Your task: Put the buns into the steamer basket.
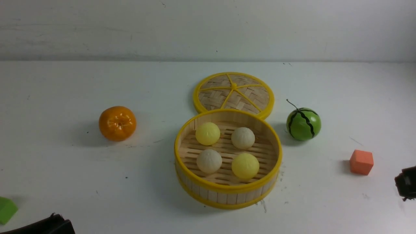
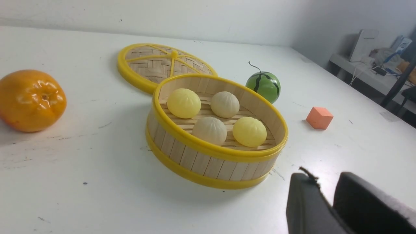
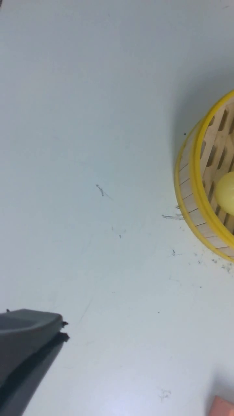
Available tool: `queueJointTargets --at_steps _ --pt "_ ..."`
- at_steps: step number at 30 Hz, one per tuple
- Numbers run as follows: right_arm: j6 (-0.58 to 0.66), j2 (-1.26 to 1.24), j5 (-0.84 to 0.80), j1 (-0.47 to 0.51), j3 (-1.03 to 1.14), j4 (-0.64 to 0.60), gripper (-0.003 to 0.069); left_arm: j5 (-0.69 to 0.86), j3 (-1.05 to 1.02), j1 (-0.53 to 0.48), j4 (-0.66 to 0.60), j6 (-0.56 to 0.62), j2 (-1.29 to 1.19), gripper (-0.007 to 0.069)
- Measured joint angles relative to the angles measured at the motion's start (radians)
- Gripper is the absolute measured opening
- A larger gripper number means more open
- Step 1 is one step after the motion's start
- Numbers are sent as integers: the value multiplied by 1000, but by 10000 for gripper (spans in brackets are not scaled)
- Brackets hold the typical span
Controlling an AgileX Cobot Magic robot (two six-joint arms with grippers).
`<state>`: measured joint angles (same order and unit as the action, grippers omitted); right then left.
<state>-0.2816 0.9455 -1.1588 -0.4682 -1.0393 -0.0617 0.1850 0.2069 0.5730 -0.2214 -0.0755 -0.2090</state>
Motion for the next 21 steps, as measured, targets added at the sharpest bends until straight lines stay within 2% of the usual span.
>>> queueJointTargets --at_steps 3,6,8,9,10,11,12,15,18,21 --pt "3 -1 -4 1 0 15 -19 0 0 0 0 0 0 134" --pt "44 -77 79 85 54 55 -18 0 0 0 0 0 0 134" --pt "90 -201 208 183 151 50 -18 0 0 0 0 0 0 134" --pt "94 -215 221 183 164 50 -18 0 0 0 0 0 0 134" --pt "142 -332 336 266 293 47 -18 0 0 0 0 0 0 134" --pt "147 -363 366 275 310 47 -18 0 0 0 0 0 0 134" --pt "178 -473 473 342 426 54 -18 0 0 0 0 0 0 134" --pt "212 -662 638 428 662 62 -18 0 0 0 0 0 0 135" --pt "219 -846 699 491 866 72 -17 0 0 0 0 0 0 141" --pt "219 -932 711 505 959 75 -15 0 0 0 0 0 0 145"
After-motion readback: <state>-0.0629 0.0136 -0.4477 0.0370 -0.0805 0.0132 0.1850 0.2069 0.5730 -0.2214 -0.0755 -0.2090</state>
